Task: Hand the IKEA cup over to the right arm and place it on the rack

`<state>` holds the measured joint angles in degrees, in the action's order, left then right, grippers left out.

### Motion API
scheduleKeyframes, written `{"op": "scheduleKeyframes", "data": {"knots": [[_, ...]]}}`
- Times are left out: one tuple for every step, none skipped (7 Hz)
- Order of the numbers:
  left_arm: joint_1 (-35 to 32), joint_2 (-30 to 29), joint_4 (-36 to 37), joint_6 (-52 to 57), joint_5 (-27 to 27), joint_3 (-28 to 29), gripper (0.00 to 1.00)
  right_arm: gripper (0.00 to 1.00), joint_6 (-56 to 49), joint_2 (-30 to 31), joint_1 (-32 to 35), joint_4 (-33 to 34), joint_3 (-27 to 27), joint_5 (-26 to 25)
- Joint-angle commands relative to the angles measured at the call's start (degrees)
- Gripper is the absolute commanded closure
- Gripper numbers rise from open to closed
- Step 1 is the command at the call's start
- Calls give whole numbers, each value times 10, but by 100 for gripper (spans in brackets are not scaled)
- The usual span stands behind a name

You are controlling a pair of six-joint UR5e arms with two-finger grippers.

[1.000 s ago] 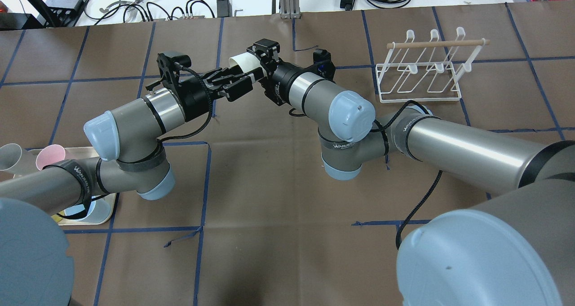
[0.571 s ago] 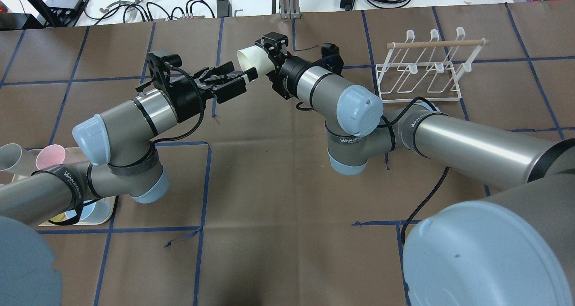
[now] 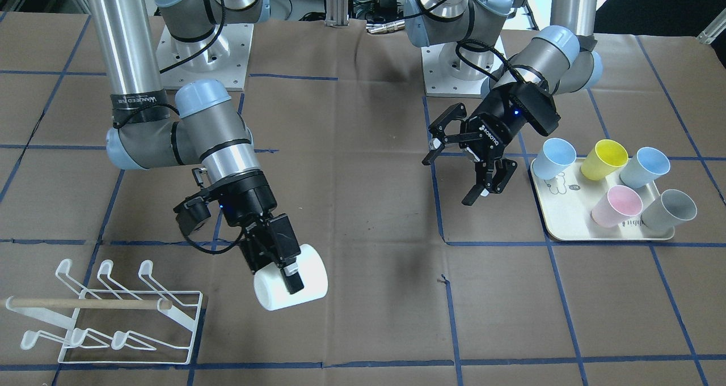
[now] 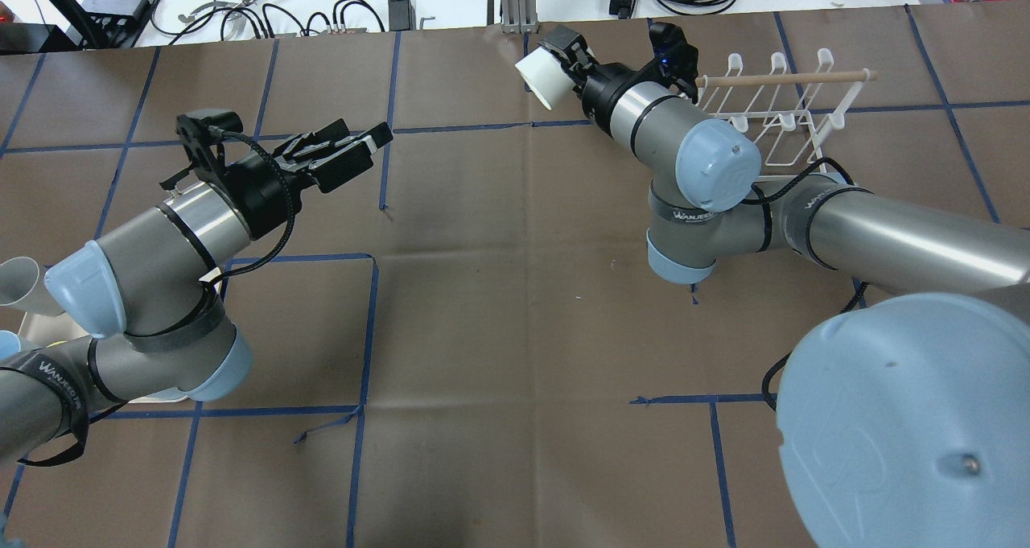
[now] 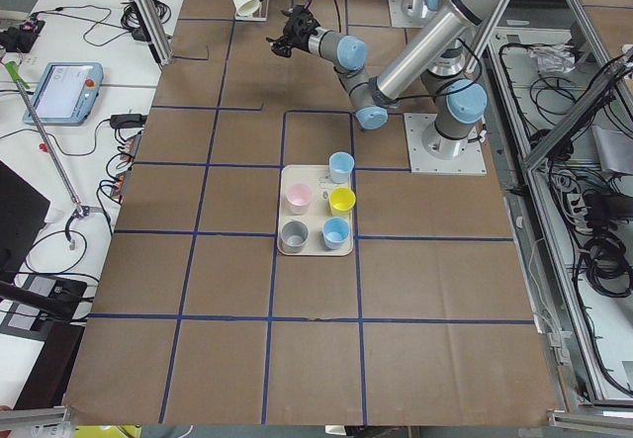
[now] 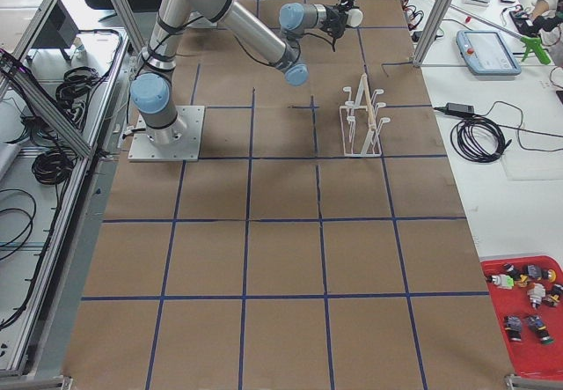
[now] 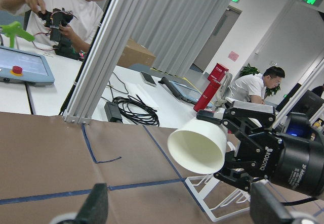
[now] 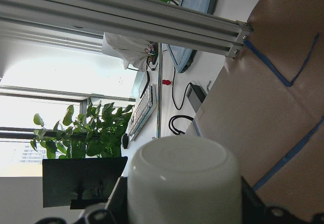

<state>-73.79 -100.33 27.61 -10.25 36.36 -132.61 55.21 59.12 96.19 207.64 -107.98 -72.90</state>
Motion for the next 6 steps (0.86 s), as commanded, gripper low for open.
{"op": "scheduleKeyframes", "data": {"knots": [[-4, 100, -229, 1, 71, 48, 3, 94, -235, 1, -33, 2, 4, -64], [-13, 140, -350, 1, 112, 74, 3, 96, -266, 2, -45, 39, 6, -79], [-33, 155, -431, 1, 158, 101, 3, 97, -314, 3, -57, 71, 6, -120], [-56, 156, -545, 1, 219, 164, 3, 97, -390, 3, -74, 80, 5, -134], [-84, 147, -686, -1, 274, 236, 2, 97, -436, 1, -90, 120, 5, -144], [-108, 132, -814, -1, 339, 303, 2, 97, -477, -1, -101, 136, 5, -145]]}}
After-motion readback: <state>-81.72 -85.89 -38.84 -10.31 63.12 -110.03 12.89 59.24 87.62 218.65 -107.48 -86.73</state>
